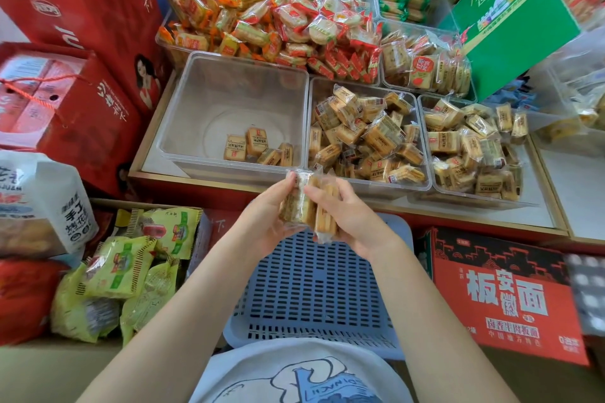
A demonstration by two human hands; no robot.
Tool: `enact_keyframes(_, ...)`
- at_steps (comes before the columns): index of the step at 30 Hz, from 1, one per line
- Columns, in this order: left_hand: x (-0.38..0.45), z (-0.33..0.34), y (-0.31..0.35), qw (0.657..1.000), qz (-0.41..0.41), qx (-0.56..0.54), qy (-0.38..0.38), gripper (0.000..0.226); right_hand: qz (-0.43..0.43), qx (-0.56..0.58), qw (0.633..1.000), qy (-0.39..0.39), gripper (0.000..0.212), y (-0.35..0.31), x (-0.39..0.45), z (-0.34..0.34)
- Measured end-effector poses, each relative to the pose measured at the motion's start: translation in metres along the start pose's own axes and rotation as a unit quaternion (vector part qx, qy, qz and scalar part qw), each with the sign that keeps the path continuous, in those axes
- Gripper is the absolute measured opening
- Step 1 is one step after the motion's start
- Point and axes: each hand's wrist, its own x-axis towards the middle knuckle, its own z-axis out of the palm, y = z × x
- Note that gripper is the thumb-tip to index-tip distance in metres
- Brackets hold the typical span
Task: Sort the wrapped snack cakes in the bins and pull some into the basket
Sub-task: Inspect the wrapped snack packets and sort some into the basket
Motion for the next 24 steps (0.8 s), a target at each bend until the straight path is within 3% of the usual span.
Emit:
enact_keyframes(4, -0.006, -0.004, 0.004, 0.995, -0.008, 0.056, -0.079, 0.040, -0.016, 0.051, 0.999, 0.003, 0.055, 0.001, -0.003, 0.002)
enact_keyframes(6, -0.006, -0.006, 0.005, 0.995, 0.000, 0.034, -0.098, 0.038, -0.029, 0.067, 0.997, -0.003, 0.047, 0.000, -0.004, 0.000)
enact_keyframes(13, -0.001, -0.006, 0.007, 0.990, 0.049, -0.132, -0.026, 0.043, -0.055, 0.048, 0.997, 0.037, 0.002, 0.000, -0.002, 0.000)
enact_keyframes(18, -0.003, -0.001, 0.004, 0.991, 0.044, -0.125, 0.008, 0.038, -0.079, 0.039, 0.995, 0.048, 0.026, 0.000, -0.005, 0.005)
enact_keyframes(24, -0.003, 0.000, 0.001, 0.992, 0.058, -0.108, 0.025, 0.022, -0.085, 0.024, 0.993, 0.081, 0.026, 0.006, -0.002, 0.009)
